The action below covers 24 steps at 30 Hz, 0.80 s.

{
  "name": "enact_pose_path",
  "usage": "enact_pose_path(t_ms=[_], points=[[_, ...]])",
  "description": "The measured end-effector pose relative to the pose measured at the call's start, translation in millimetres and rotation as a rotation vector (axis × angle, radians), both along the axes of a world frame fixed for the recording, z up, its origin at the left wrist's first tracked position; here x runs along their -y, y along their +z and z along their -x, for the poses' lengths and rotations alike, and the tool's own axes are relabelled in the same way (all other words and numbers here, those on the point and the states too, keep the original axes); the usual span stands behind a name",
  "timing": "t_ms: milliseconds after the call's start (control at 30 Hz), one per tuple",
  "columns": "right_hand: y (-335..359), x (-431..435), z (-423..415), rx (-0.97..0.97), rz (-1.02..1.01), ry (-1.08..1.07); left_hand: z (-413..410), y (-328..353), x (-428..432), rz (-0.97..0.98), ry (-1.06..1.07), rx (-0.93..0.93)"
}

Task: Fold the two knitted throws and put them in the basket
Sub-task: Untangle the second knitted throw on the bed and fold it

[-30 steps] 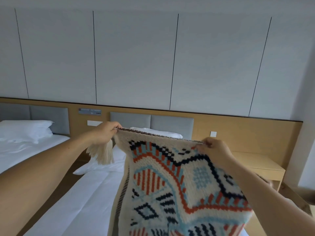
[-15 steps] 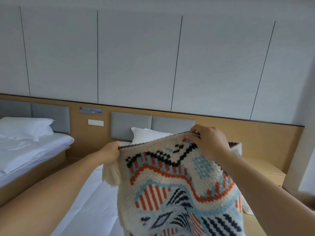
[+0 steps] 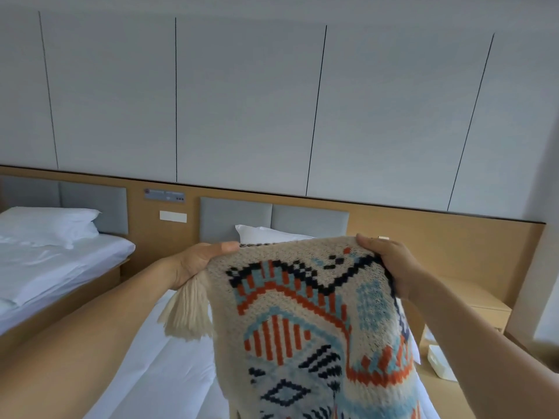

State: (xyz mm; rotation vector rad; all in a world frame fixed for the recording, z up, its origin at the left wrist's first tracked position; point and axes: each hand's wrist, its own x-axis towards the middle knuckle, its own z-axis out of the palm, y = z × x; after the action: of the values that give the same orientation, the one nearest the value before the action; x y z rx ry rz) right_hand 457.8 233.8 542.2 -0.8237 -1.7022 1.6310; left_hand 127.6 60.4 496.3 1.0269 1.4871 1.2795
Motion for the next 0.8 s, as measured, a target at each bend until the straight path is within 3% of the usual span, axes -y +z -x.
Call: enact_pose_path(t_ms=[133, 233, 367, 433, 533, 567, 700, 800], points=[[-6.0, -3.3, 8.5, 0.034, 0.124, -0.12, -3.9, -0.5, -9.1, 0.049, -0.017, 0.057], [-15.8, 0.2, 18.9, 0.083, 0.152, -0.163, -21.3, -3.9, -27.5, 0.03, 0.194, 0.102], [-32.1, 5.4, 44.8, 0.208, 0.063, -0.181, -71.9, -10.6, -52.7, -0.046, 0.406, 0.141], [-33.6, 19.3, 58.1, 0.231, -0.054, -0.146, -102.9, -6.8, -60.0, -0.068, 0.42, 0.026], [-33.7, 37.6, 67.4, 0.294, -0.319, -0.068, -130.5, 1.8, -63.5, -0.229, 0.251, -0.442], [-33.7, 38.7, 66.4, 0.289, -0.396, -0.047, -133.0, 6.3, -59.7, -0.261, 0.189, -0.515], [-27.8, 36.4, 48.3, 0.142, -0.386, 0.01, -123.1, 18.8, -48.3, -0.274, -0.176, -0.385], [-21.3, 34.9, 39.3, 0.113, -0.437, 0.05, -122.7, 21.1, -52.6, -0.23, -0.207, -0.517]])
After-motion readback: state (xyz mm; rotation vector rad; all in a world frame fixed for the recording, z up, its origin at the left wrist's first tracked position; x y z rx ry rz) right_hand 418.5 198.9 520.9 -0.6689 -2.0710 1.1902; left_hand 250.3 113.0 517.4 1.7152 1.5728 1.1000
